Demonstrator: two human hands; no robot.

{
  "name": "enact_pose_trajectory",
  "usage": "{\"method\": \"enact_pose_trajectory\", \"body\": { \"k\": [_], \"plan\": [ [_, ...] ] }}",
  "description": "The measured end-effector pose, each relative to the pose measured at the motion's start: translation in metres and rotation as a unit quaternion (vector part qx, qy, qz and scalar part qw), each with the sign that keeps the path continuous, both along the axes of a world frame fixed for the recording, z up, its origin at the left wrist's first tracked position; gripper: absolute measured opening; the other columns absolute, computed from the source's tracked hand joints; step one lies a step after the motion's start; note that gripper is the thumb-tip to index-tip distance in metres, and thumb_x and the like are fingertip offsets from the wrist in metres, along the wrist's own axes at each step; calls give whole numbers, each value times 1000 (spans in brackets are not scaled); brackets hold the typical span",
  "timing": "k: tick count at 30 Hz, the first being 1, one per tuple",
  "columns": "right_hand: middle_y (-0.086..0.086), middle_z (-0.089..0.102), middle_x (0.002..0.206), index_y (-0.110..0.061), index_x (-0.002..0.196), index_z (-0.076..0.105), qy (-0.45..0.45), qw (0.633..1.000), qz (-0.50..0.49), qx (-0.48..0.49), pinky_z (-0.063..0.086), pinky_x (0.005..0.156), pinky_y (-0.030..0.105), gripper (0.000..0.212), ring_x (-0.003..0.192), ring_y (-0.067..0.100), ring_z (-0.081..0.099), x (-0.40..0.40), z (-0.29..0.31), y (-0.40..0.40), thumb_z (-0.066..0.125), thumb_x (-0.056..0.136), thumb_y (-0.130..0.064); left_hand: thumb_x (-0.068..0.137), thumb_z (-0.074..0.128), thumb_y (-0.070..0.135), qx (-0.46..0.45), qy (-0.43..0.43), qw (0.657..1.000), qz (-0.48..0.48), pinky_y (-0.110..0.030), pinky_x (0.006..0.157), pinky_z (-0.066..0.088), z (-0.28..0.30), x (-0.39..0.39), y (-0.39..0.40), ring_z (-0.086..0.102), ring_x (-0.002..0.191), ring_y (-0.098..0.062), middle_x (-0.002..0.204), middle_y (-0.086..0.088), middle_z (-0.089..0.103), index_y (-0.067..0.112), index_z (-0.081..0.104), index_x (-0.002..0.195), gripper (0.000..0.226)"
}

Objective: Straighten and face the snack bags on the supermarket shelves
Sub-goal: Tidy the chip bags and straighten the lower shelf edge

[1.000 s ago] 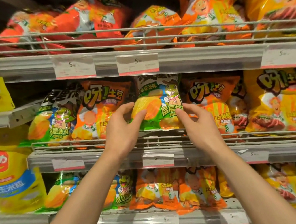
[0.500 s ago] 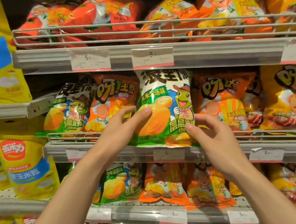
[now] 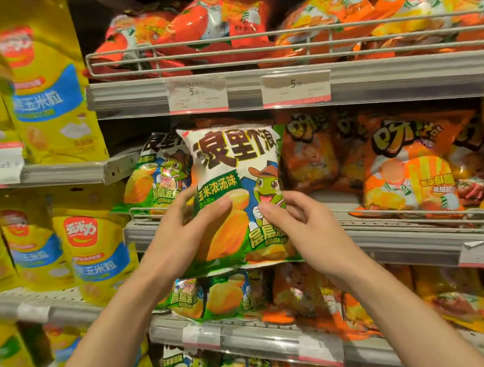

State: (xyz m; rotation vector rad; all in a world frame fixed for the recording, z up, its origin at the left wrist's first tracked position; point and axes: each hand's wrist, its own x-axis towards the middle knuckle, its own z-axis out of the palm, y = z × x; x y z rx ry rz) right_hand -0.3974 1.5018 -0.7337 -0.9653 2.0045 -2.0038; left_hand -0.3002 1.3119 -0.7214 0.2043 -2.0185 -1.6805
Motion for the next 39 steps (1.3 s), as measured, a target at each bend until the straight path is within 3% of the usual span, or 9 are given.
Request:
{"method": "enact_pose_trajectory", "body": {
  "k": [5,7,10,13,21,28,31,35,39],
  "plan": [
    [-13,70,119,-26,131,62,117,990,-38,74,54,94,23,59,107,-6,65,-7,8,-33,67,86,-63,52,80,76,15,18,996,88,-48,100,56,-10,15,-35,66,121,-21,141,2,60,43,52,141,98],
    [-17,70,110,-26,124,65,208,964,-137,95,52,86,16,44,100,-6,64,-15,15,-38,64,92,-57,55,79,76,0,24,993,115,-47,100,56,-14,19,-46,65,122,-20,139,3,61,43,49,144,99],
    [-1,69,119,-18,130,61,336,879,-268,205,50,93,35,49,112,18,62,-32,24,-46,57,97,-55,57,78,75,11,30,991,131,-47,96,59,-17,21,-59,69,115,-17,135,6,64,40,48,144,99],
    [12,70,121,-13,138,52,312,834,-279,360,49,80,40,71,113,35,65,-45,24,-61,44,96,-70,58,78,75,14,31,991,130,-43,94,60,-17,19,-66,71,112,-15,133,9,66,38,48,145,99],
    [0,68,95,-23,100,59,240,891,-248,294,39,71,36,44,97,31,64,-56,29,-61,55,93,-66,69,79,64,28,48,991,118,-44,87,63,-15,11,-65,74,105,-15,127,7,70,36,52,142,83],
    [0,68,96,-24,102,58,213,893,-294,265,49,79,39,33,95,29,64,-74,37,1,59,95,-56,73,81,65,17,56,994,91,-45,92,60,-9,-3,-46,72,110,-17,128,9,70,37,54,141,78],
    [-6,63,83,-22,99,58,208,889,-329,242,44,70,36,33,84,25,61,-78,32,29,61,95,-54,76,78,62,11,57,996,70,-26,78,62,-7,-12,-33,74,98,-1,112,26,73,47,59,128,57],
    [1,66,81,-16,101,57,229,859,-372,269,37,59,36,39,77,27,59,-77,21,55,55,98,-55,79,74,60,10,55,997,59,-21,71,59,-5,-18,-18,72,96,3,111,30,71,46,57,129,55],
    [13,65,80,-10,90,57,291,791,-429,327,35,57,37,48,79,38,61,-73,11,69,49,100,-56,81,72,53,-6,40,997,64,-5,50,48,0,-19,-3,61,67,25,70,53,57,52,50,98,28]
  ]
}}
